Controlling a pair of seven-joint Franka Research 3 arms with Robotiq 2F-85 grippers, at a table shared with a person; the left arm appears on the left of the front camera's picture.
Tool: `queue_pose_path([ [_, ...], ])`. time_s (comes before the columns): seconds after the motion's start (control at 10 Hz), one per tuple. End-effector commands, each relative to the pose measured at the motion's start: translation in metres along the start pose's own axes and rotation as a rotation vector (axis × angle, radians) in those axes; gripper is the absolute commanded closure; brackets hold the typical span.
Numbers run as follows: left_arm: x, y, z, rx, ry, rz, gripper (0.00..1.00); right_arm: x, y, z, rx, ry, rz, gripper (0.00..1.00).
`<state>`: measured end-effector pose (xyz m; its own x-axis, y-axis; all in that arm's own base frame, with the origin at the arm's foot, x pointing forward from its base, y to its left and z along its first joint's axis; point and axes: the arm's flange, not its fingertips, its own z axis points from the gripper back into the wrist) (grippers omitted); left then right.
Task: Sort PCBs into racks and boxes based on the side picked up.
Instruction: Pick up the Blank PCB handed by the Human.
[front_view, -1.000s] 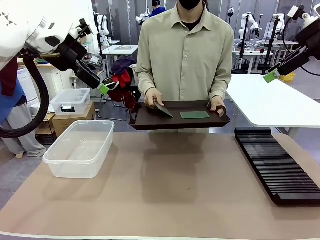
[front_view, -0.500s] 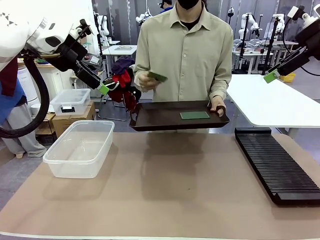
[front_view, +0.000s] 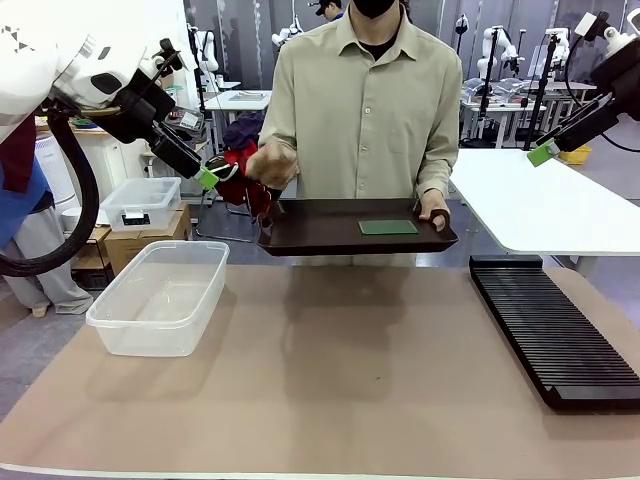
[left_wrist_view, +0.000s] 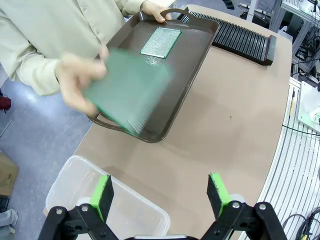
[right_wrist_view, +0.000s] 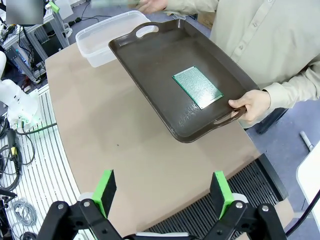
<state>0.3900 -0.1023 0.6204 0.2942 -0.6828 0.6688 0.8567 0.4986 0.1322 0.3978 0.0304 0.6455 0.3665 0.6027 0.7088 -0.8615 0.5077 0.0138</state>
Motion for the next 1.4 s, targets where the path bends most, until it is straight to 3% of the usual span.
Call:
queue_pose_path([
  [0.0, -0.0009, 0.0009, 0.0008, -0.006, 0.003, -0.008, 0.0, -0.0003, -0.0003, -0.001, 0.01, -0.004, 0.001, 0.0],
  [1.3, -0.0009, 0.0009, 0.0008, -0.006, 0.003, -0.008, 0.0, -0.0003, -0.0003, -0.001, 0.01, -0.004, 0.001, 0.0],
])
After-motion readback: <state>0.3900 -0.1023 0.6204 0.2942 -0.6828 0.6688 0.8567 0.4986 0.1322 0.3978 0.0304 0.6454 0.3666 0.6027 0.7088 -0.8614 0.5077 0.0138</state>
